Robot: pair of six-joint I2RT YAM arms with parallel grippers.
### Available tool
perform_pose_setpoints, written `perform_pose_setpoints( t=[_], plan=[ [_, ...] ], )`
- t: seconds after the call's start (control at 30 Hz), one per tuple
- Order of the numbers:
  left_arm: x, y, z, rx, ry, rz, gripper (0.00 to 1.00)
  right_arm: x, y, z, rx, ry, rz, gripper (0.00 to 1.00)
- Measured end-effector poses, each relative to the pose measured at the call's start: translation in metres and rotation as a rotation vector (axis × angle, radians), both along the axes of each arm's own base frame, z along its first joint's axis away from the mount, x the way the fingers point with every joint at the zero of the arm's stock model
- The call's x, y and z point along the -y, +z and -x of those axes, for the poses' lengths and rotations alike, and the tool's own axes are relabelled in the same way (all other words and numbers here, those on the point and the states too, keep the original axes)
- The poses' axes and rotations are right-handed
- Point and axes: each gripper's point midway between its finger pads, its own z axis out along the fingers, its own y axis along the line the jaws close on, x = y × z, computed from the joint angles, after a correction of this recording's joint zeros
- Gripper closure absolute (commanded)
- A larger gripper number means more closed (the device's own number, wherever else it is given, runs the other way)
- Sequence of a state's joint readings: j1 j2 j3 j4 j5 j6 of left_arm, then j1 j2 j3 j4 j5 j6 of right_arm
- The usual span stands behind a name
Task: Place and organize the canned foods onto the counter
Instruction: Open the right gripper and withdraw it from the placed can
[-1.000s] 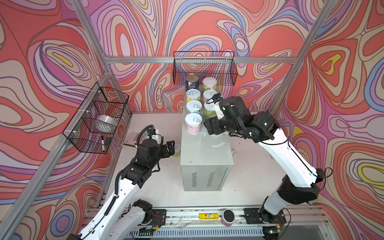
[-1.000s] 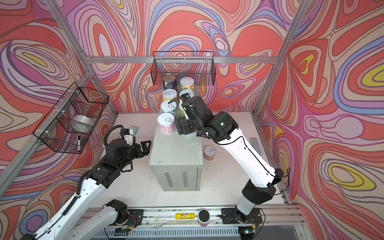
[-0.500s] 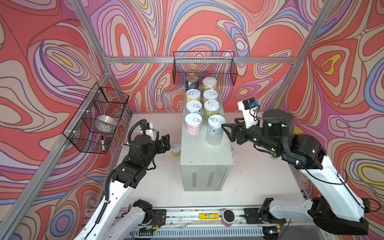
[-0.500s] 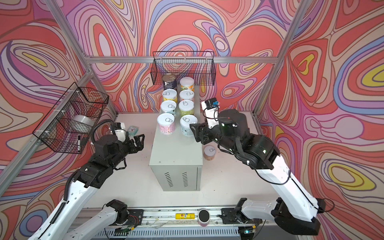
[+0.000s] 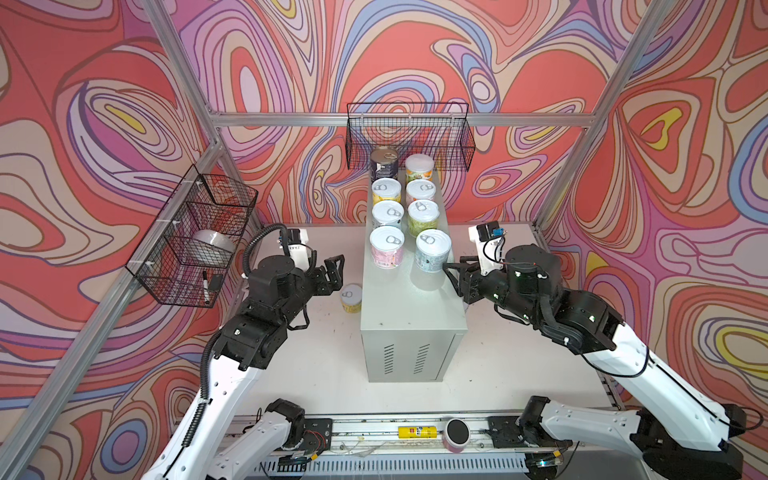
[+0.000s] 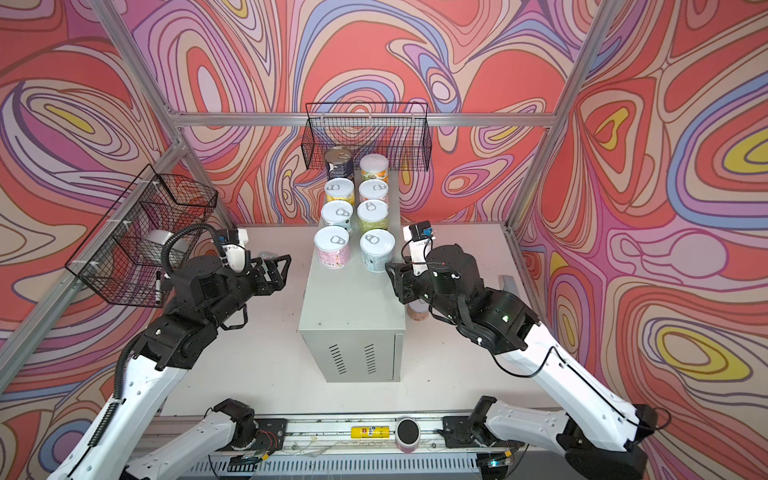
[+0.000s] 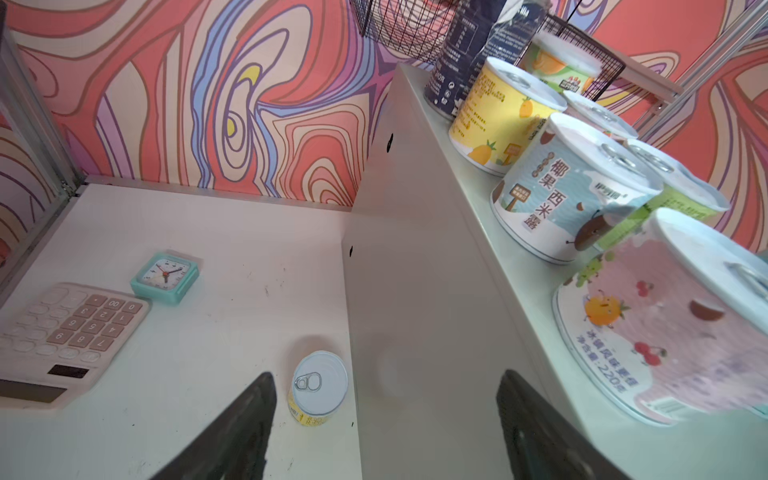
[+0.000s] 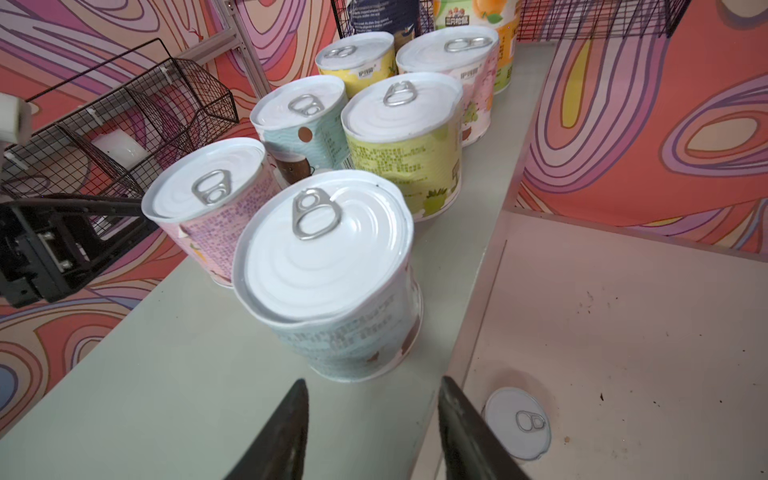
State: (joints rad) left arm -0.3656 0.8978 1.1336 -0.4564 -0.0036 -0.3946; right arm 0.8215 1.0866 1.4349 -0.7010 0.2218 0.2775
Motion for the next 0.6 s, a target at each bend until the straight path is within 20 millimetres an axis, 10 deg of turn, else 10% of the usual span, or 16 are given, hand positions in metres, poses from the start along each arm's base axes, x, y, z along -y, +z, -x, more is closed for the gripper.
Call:
perform_pose_setpoints(
  t=[0.6],
  plan=[
    [0.019,-0.001,-0.018,-0.001,-0.056,0.051,0.16,-0.02,-0.013,-0.016,-0.001,0.024,0.04,0.53]
  ],
)
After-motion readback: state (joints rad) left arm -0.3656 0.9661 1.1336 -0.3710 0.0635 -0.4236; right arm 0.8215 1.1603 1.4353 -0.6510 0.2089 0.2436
